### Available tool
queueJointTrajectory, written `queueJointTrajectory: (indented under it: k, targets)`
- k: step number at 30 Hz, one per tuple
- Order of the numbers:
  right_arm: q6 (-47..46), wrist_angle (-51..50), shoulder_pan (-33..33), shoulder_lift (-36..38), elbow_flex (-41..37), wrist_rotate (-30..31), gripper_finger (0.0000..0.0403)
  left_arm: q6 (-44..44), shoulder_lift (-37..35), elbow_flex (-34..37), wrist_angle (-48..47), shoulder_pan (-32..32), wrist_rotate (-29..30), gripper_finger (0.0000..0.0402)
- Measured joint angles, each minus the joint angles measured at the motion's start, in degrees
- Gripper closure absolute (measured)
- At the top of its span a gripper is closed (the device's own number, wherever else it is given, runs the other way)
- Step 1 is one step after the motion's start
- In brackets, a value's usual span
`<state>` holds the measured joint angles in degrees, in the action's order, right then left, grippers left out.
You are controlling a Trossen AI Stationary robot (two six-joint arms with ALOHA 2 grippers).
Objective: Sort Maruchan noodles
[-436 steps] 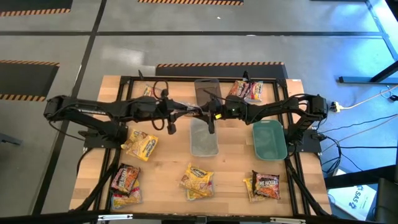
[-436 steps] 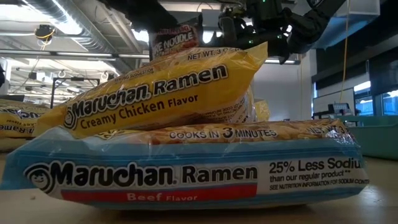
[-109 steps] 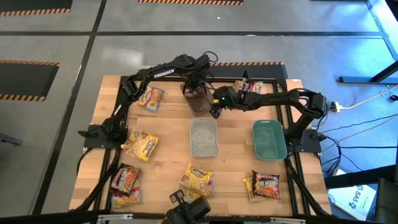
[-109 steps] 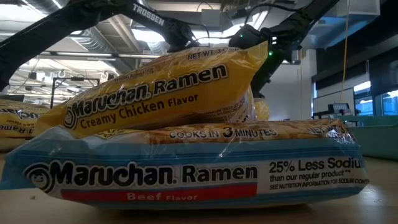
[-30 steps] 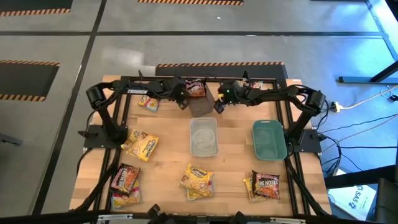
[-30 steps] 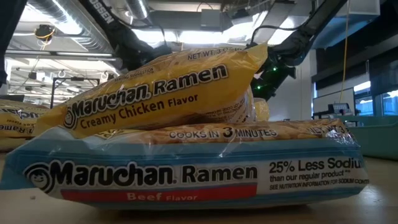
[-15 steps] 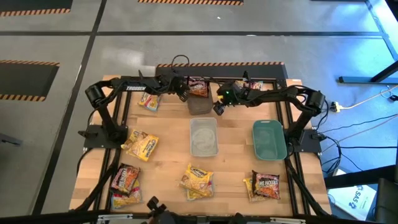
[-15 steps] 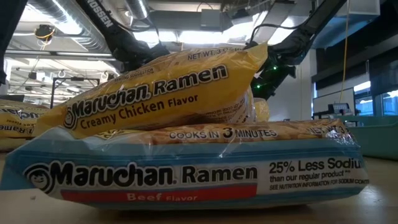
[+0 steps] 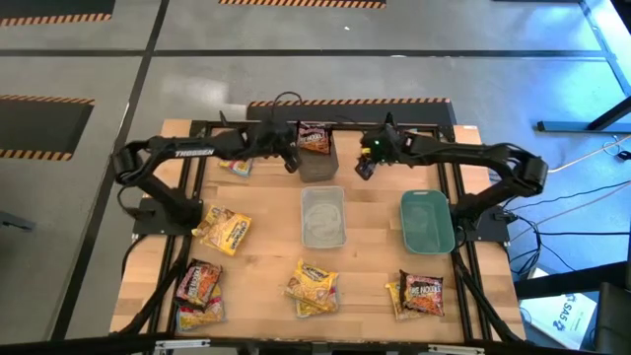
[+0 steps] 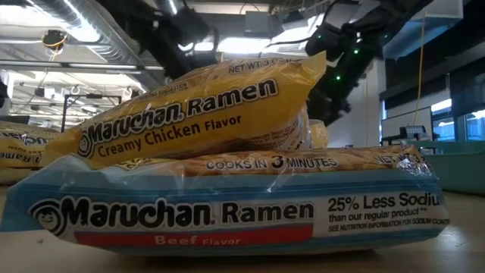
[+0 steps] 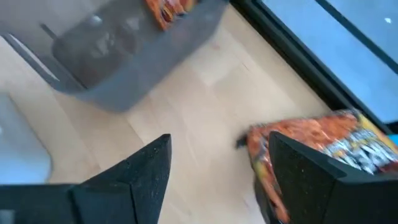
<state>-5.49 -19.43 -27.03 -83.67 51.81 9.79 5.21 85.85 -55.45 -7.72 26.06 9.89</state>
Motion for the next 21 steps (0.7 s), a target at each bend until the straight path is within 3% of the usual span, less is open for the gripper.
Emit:
queueJointTrajectory:
  k: [10,17,21]
  targets:
    - [0.2,2.2,-1.4,11.1,-7.7,4.9,0.015,-1.3,-7.4,13.8,15.5,-7.1,-0.6,0.0266]
    - [-4.3,9.4,-13.3,18.7,-13.7,-1.8,0.015,-2.6,-8.2,17.2,21.8,-9.3,-0.2,0.0266]
    - [-7.8,6.3,-18.8,18.5,-14.1,-6.4,0.015,-2.8,-8.2,17.3,22.5,-9.4,-0.4,0.0266]
